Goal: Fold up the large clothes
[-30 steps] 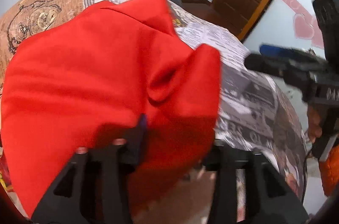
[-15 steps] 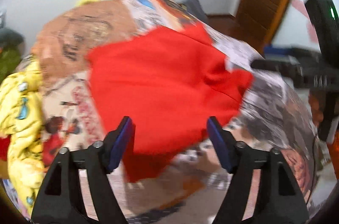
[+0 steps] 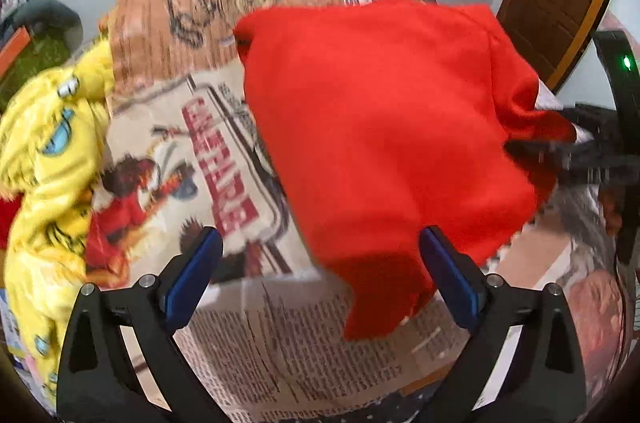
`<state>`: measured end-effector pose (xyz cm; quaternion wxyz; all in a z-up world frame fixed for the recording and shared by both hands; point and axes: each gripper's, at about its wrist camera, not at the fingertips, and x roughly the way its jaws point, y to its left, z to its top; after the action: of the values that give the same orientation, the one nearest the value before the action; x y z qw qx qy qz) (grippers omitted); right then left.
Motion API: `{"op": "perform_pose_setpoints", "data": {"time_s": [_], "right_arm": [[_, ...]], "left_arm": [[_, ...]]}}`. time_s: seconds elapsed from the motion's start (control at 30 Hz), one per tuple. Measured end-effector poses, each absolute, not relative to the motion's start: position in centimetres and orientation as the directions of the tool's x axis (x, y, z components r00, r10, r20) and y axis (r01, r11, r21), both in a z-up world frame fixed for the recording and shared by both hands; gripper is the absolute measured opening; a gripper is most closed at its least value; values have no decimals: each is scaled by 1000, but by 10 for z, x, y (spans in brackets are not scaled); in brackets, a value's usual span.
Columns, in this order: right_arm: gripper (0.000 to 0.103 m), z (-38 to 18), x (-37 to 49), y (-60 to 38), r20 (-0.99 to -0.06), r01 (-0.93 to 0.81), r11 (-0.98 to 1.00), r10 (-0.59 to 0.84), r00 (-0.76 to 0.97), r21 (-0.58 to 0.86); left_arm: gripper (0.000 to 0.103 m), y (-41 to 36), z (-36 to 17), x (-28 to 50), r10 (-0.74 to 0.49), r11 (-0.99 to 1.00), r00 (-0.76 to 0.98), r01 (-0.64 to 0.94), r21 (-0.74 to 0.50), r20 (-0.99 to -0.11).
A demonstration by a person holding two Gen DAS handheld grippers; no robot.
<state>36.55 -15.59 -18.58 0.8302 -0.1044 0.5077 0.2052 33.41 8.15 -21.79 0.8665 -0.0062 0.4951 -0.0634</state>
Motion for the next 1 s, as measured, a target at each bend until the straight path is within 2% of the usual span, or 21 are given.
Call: {"op": "perform_pose_setpoints", "data": {"time_s": [0.17,0.3,0.4,0.57,0.77,1.0], "right_arm": [[90,-181,372,-195,-868,-337,939,216,446,61],[90,-179,366,-223,-867,-270,963,158,472,29],[90,-172,359,-234,-861,-253,967,114,496,-18],[90,-147,348,-241,-836,-263,964,183,517,49],[90,-123,346,-209,-795,-340,928,319,515,152],[90,-126,362,-153,-787,-468,879,355,504,97]], "left_arm": [[100,89,-238,317,-135,990,472,92,-104,-871],[100,101,-241,304,-57,998,463,45,-41,-885],[99,115,-242,292,120,991,451,2,135,-885],[99,130,-215,285,212,973,521,-34,229,-827],[99,135,-175,308,135,991,611,-74,114,-780],[99,118,-160,358,-47,997,643,-20,-78,-764]]}}
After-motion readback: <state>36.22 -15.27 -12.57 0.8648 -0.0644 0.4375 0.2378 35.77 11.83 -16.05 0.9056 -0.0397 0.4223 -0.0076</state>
